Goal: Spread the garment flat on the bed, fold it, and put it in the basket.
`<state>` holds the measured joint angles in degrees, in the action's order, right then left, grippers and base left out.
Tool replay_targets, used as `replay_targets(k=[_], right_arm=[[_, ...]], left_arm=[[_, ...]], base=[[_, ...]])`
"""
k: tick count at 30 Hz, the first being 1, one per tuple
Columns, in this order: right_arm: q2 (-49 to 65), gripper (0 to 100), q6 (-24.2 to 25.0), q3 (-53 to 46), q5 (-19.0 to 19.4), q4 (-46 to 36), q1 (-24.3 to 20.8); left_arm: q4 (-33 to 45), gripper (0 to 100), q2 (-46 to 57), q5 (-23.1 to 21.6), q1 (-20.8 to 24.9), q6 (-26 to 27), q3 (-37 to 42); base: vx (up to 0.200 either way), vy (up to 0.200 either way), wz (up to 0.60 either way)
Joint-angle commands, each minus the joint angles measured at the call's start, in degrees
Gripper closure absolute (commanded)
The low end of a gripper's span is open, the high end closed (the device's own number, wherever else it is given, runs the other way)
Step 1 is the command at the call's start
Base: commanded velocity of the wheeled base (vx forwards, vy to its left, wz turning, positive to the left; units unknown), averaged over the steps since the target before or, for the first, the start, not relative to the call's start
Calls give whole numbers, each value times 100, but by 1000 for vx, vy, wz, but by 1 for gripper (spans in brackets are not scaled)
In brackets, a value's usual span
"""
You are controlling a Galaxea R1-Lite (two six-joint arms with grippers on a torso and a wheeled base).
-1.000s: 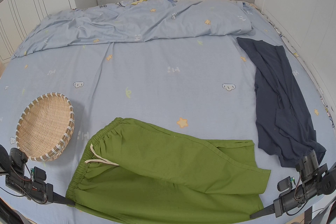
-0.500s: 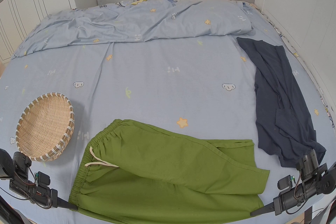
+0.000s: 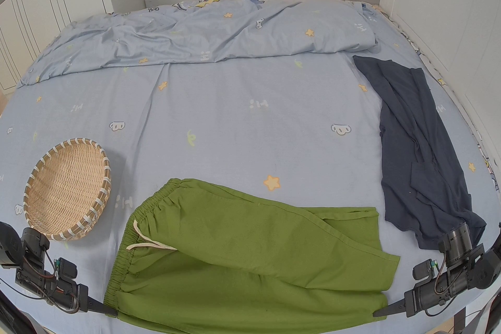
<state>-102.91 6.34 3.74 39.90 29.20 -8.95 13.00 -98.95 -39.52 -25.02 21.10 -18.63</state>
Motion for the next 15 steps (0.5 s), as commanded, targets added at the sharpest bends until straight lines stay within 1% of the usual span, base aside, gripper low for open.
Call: replay_targets(k=[1, 5, 10, 13, 15], right_arm=[[-203, 0, -1, -67, 18, 60, -2], [-194, 0, -1, -75, 35, 69, 7], [-133, 0, -10, -84, 71, 86, 42], [87, 0, -1, -172, 79, 227, 95], [237, 0, -1, -260, 71, 385, 104]], left_arm=[[10, 0, -1, 6, 58, -1, 61], [28, 0, 7, 50, 85, -1, 26], [203, 0, 95, 6, 5, -27, -88], [704, 0, 429, -20, -47, -36, -370], [1258, 0, 631, -47, -56, -36, -669]], base=[[0, 0, 0], [0, 0, 0], [0, 0, 0], [0, 0, 0], [0, 0, 0]])
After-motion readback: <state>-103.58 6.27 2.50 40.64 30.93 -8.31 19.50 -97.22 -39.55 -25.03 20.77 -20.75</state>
